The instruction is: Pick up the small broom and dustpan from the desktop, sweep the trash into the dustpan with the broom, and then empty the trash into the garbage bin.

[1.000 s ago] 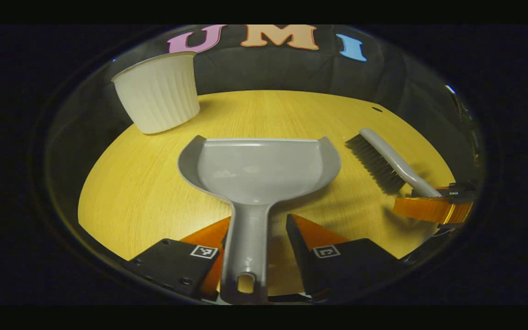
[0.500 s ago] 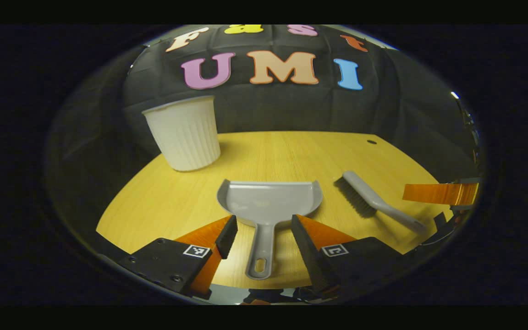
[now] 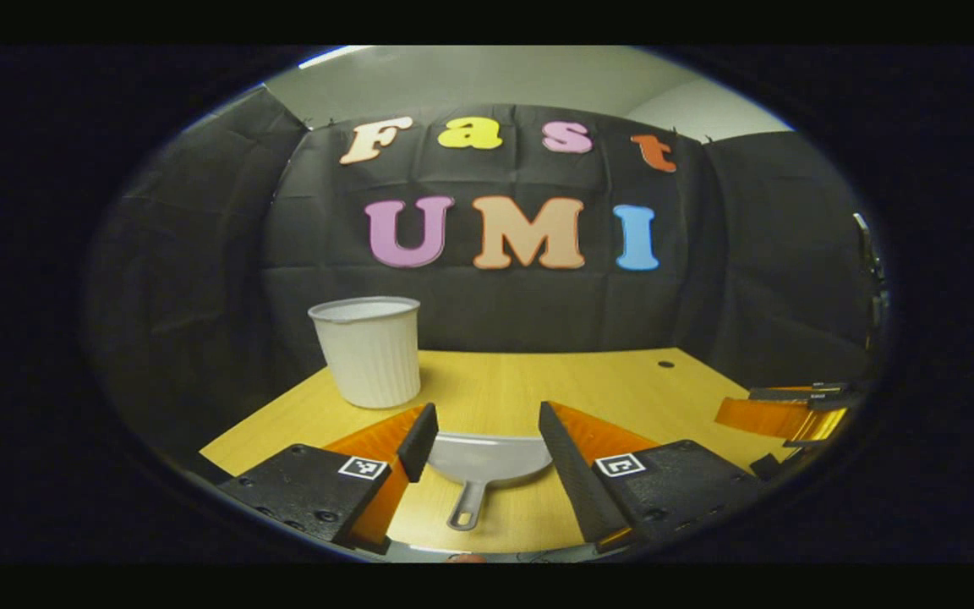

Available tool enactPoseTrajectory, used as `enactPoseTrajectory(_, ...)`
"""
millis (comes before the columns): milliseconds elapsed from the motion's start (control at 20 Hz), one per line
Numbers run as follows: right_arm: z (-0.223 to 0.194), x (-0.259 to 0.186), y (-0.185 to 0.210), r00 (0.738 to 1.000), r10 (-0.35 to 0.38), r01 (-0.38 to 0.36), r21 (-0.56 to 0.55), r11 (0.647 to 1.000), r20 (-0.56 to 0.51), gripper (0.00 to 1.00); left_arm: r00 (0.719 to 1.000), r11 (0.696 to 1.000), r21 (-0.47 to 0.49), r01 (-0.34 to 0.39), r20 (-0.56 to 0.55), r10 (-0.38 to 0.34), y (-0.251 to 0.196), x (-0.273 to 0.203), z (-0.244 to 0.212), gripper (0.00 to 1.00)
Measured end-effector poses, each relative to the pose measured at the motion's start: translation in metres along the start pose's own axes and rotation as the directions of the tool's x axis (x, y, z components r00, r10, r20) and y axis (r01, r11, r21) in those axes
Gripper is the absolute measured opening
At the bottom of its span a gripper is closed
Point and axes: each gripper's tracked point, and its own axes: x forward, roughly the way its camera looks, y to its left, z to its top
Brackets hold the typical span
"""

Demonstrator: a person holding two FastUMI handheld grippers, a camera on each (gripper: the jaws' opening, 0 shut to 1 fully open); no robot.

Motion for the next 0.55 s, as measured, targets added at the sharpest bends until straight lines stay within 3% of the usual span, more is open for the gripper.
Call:
enactPoseTrajectory(200, 0.009, -0.013, -0.001, 0.999, 0.022, -0.023, 0.003, 1.000, 0.030, 0.92, 0.997, 1.000, 0.002, -0.015, 0.076, 0.015, -0.004, -0.016, 0.018, 0.73)
enactPoseTrajectory(550, 0.012, -0.025, -0.005, 0.999, 0.032, -0.032, 0.018, 0.999, 0.026, 0.92, 0.999, 1.000, 0.007, -0.006, 0.047, 0.006, -0.004, -0.009, 0.013, 0.74)
